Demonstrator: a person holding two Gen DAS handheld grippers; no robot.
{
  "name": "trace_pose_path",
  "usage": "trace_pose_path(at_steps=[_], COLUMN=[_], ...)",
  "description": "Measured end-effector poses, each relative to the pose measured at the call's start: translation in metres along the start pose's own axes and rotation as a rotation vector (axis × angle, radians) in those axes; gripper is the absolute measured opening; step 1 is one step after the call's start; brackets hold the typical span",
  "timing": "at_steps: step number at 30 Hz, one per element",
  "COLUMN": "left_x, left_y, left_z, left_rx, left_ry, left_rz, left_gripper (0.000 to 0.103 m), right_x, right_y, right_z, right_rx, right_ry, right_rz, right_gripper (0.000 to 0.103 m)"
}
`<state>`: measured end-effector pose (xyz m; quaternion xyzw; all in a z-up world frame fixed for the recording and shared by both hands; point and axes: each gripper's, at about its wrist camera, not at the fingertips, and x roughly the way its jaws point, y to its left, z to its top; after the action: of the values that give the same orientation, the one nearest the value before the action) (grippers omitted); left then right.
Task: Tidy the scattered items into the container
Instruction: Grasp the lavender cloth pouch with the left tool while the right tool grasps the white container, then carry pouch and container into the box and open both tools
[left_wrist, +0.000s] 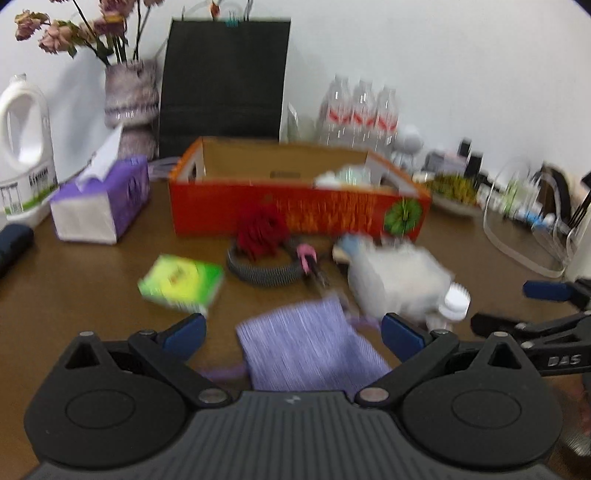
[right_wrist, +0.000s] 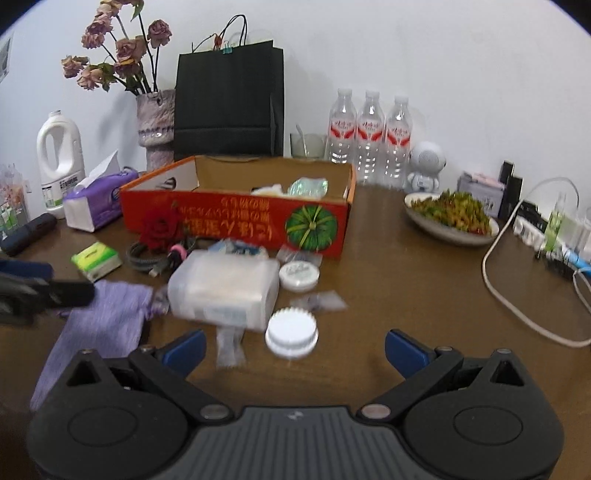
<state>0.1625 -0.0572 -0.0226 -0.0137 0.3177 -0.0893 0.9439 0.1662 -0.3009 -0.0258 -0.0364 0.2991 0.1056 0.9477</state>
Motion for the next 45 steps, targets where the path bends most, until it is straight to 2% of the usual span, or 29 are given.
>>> trace_pose_path(at_steps=[2,6,10,12,17,20,23,31,32,34,35,36,45], left_x=[0.008,0.019,0.029,0.03,0.028,0.024,0.022,0.022,0.023,0.025,0.026,0.027,0.012], left_y=[-0.009,-0.018,-0.025,-0.028,-0.019,-0.007,0.004,0.025,0.026,0.029,0.03,0.031,0.032], left_z=[-0.008,-0.015,-0.02,-0.023,-0.021,-0.02,-0.019,-0.014,-0.013,-0.011,-0.01,-0.009,-0.005], left_rx=[-0.001,-0.037,-0.029,0.001,-0.014,-0.05,-0.073,-0.133,-0.135,-0.14,-0.141,-0.142,-0.141], left_ry=[0.035,0.08,0.082,0.058,0.02,0.01,0.005,-0.007,-0.011,-0.014,-0.016,-0.018,-0.083], left_rz=[0.043,0.038,0.085,0.109,0.115,0.095,0.08,0.033,0.029,0.023,0.019,0.016,-0.011], left_gripper=[0.103,0.103,0.102,0.095,0.058,0.042,0.034,0.032,0.032,0.032,0.032,0.032,0.032], right_x=[-0.002,0.0,0.007,0.011,0.022,0.033,0.046,0.078,0.08,0.082,0.081,0.08,0.054], right_y=[0.0,0.003,0.006,0.007,0.018,0.033,0.046,0.06,0.059,0.058,0.058,0.057,0.059], right_z=[-0.005,-0.007,-0.004,-0.002,0.01,0.018,0.027,0.034,0.033,0.032,0.031,0.031,0.026], right_rx=[0.009,0.02,0.016,0.025,0.04,0.034,0.032,0.079,0.089,0.086,0.087,0.089,0.043], right_ry=[0.002,-0.003,-0.006,-0.01,-0.016,-0.014,-0.009,0.033,0.038,0.03,0.023,0.016,-0.043], right_rz=[0.015,0.038,0.045,0.048,0.081,0.081,0.061,-0.027,-0.028,-0.026,-0.019,-0.007,0.042], right_gripper=[0.103,0.103,0.103,0.103,0.103,0.103,0.103,0.103,0.103,0.095,0.085,0.082,0.082])
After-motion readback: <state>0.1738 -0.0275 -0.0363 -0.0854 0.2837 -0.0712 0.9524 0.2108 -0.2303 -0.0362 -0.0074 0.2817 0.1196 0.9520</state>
